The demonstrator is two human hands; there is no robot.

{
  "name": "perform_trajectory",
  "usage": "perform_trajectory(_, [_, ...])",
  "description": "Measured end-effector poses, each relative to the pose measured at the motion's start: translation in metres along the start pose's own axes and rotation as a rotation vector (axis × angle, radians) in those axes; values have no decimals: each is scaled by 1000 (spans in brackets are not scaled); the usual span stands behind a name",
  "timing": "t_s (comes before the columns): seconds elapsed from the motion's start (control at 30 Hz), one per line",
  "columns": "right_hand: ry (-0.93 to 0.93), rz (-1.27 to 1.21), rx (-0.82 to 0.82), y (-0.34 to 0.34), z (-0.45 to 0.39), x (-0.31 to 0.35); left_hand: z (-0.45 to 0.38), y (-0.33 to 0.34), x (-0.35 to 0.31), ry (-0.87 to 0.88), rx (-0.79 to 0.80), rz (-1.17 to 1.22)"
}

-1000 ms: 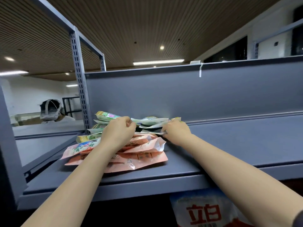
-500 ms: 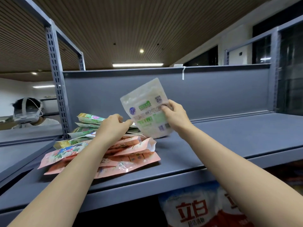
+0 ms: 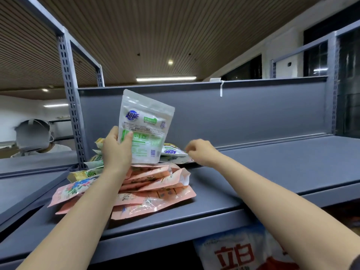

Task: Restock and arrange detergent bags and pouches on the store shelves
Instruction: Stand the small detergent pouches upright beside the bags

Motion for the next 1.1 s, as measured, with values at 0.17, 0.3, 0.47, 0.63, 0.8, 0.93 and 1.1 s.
perform_trajectory(0.17, [60, 372, 28, 20, -11, -9, 2, 2, 13, -19, 15, -2])
perform_trajectory(0.3, [149, 481, 33, 26, -15, -17, 4, 4, 14, -70, 57, 66])
perform_trajectory(0.47, [76, 559, -38, 26, -18, -21, 4, 8, 17, -134, 123, 72])
perform_trajectory(0.63, [48, 533, -157, 10, -7, -17, 5, 7, 16, -147, 93, 64])
perform_trajectory(0.8, [58, 424, -230, -12, 18, -28, 9, -1, 3, -45, -60, 15])
perform_trajectory(0.93, [74, 220, -271, -24, 35, -40, 13, -3, -7, -6, -131, -81])
perform_trajectory(1.1, [48, -28, -332, -25, 55, -49, 28, 0, -17, 19, -164, -145])
Point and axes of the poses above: each hand's wrist, its own z-axis away from the middle knuckle, its own y-axis out of the palm, x = y × z, the point moved 3 cm from there along -z, towards the middle knuckle, and after that the axes turned 1 degree about x, right-handed, at the moved point
